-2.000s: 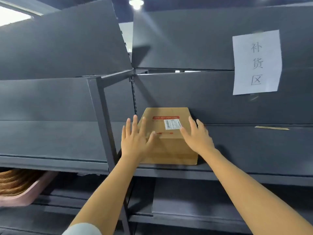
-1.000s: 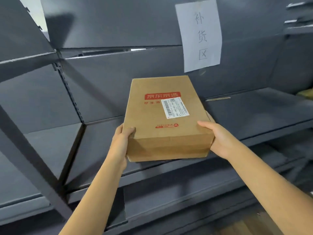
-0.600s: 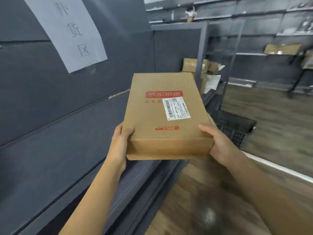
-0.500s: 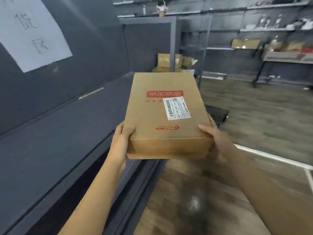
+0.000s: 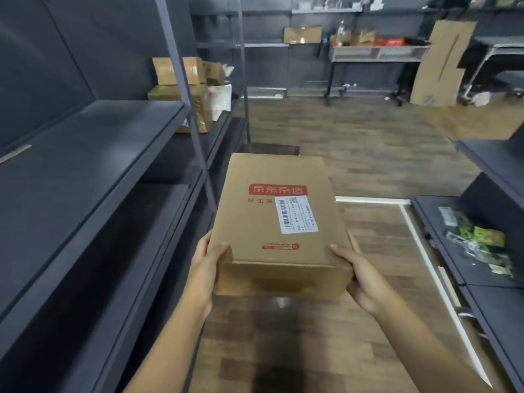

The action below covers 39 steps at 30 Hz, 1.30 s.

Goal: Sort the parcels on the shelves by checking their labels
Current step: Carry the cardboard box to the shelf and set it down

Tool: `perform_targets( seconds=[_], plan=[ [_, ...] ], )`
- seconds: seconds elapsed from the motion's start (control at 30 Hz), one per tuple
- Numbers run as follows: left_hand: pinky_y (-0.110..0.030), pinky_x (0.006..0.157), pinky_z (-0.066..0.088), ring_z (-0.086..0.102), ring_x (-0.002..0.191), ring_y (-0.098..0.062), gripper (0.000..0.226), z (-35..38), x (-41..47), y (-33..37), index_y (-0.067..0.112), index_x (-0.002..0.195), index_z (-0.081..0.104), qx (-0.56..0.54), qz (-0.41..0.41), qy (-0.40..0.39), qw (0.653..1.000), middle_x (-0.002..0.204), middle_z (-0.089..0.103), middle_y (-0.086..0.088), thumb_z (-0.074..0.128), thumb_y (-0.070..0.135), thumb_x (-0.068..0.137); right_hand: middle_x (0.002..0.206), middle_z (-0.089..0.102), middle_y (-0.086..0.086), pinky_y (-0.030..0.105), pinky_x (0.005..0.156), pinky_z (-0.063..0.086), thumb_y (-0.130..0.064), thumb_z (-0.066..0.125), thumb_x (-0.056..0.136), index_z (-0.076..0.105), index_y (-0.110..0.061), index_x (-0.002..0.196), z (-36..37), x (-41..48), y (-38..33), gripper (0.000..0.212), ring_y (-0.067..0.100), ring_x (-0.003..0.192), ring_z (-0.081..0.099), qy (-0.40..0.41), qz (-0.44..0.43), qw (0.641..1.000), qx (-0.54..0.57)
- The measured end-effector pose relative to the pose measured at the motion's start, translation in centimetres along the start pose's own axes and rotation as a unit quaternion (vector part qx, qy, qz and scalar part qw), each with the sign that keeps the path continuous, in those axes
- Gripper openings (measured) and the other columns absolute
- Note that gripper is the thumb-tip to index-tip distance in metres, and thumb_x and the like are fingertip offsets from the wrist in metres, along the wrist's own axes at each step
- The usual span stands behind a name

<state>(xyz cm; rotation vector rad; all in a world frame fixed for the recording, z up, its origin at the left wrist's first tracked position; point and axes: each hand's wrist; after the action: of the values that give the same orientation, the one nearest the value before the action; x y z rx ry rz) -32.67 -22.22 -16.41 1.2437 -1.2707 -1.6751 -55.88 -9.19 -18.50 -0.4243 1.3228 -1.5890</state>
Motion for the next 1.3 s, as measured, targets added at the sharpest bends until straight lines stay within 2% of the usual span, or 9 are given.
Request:
perform_targets(
  seconds=[0.1,0.27,0.43,0.57,0.73,0.9,1.0,1.17,1.3],
  plan=[
    [-0.041,0.091,0.048,0.058,0.113,-0.021,0.041,-0.1,0.6,-0.5,0.037,0.131,0.048,0.022,0.000,-0.004,1.000,0.124,0.062,0.002,0.054,0.030,0.092,0.125,0.065,0.002,0.023,0.070,0.057,-0.013,0.056,0.089,0.042,-0.029,0.141,-0.3,0.5,0.8,0.057,0.015,0.101,0.068,0.011,0.008,1.000,0.007],
    [-0.031,0.077,0.048,0.061,0.108,-0.018,0.041,0.4,1.5,-1.0,0.034,0.133,0.048,0.012,-0.018,0.000,1.000,0.121,0.065,0.002,0.052,0.025,0.094,0.121,0.067,-0.005,0.021,0.066,0.056,-0.011,0.055,0.090,0.038,-0.037,0.141,-0.6,2.0,1.7,0.059,0.012,0.100,0.068,0.015,0.007,1.000,-0.003],
    [-0.032,0.075,0.048,0.061,0.106,-0.020,0.037,2.2,4.8,-1.3,0.035,0.129,0.051,0.019,-0.020,0.013,1.000,0.118,0.066,0.000,0.051,0.023,0.094,0.119,0.068,-0.004,0.020,0.064,0.056,-0.014,0.057,0.089,0.041,-0.036,0.139,-1.9,5.7,1.4,0.057,0.012,0.096,0.069,0.021,0.028,0.999,0.004],
    [-0.032,0.081,0.049,0.060,0.108,-0.019,0.040,5.2,9.2,-0.8,0.031,0.133,0.048,0.011,-0.009,0.012,1.000,0.119,0.064,0.000,0.050,0.019,0.095,0.121,0.067,-0.001,0.025,0.071,0.055,-0.021,0.062,0.085,0.041,-0.030,0.141,-3.6,10.8,0.2,0.060,0.016,0.103,0.067,0.021,0.047,0.999,0.001],
    [-0.039,0.091,0.046,0.055,0.112,-0.022,0.042,10.1,15.6,-1.1,0.033,0.135,0.045,0.038,-0.012,0.023,0.999,0.126,0.058,-0.003,0.050,0.022,0.095,0.119,0.068,0.004,0.019,0.061,0.055,-0.017,0.061,0.087,0.045,-0.018,0.140,-6.6,17.5,-2.7,0.055,0.011,0.089,0.071,0.035,0.067,0.997,0.002],
    [-0.052,0.101,0.043,0.053,0.115,-0.024,0.059,15.3,21.1,0.3,0.038,0.134,0.042,0.058,-0.027,-0.005,0.998,0.129,0.054,-0.001,0.056,0.043,0.077,0.113,0.070,0.006,0.018,0.059,0.054,-0.013,0.057,0.089,0.047,-0.016,0.137,-9.8,23.0,-5.7,0.049,0.010,0.086,0.071,0.040,0.055,0.998,-0.003],
    [-0.053,0.098,0.045,0.054,0.113,-0.026,0.057,17.1,23.2,0.5,0.041,0.127,0.046,0.053,-0.038,-0.011,0.998,0.125,0.055,-0.002,0.057,0.041,0.071,0.114,0.070,0.004,0.018,0.061,0.054,-0.012,0.057,0.088,0.046,-0.018,0.138,-11.2,25.1,-6.3,0.052,0.011,0.089,0.071,0.048,0.060,0.997,-0.005],
    [-0.036,0.078,0.047,0.056,0.108,-0.025,0.038,19.2,27.2,0.0,0.028,0.127,0.044,0.035,-0.059,-0.029,0.997,0.123,0.057,-0.006,0.052,0.014,0.092,0.123,0.066,-0.001,0.021,0.075,0.056,-0.005,0.056,0.087,0.041,-0.033,0.138,-12.9,27.9,-6.7,0.060,0.013,0.103,0.066,0.068,0.027,0.997,-0.004],
    [-0.034,0.073,0.046,0.057,0.099,-0.022,0.046,20.6,31.5,0.1,0.023,0.120,0.043,0.031,-0.084,-0.067,0.994,0.122,0.058,-0.009,0.059,0.021,0.077,0.118,0.068,-0.007,0.022,0.075,0.053,-0.002,0.053,0.089,0.040,-0.037,0.137,-13.9,31.5,-7.7,0.061,0.010,0.100,0.066,0.080,0.017,0.996,-0.018]
  ],
)
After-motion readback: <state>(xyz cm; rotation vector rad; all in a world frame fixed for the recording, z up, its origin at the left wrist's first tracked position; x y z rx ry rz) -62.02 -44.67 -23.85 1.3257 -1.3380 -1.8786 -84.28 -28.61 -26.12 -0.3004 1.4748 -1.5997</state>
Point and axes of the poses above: each hand's wrist, its own x-axis towards the middle knuckle, its own z-axis out of the palm, y = z × x
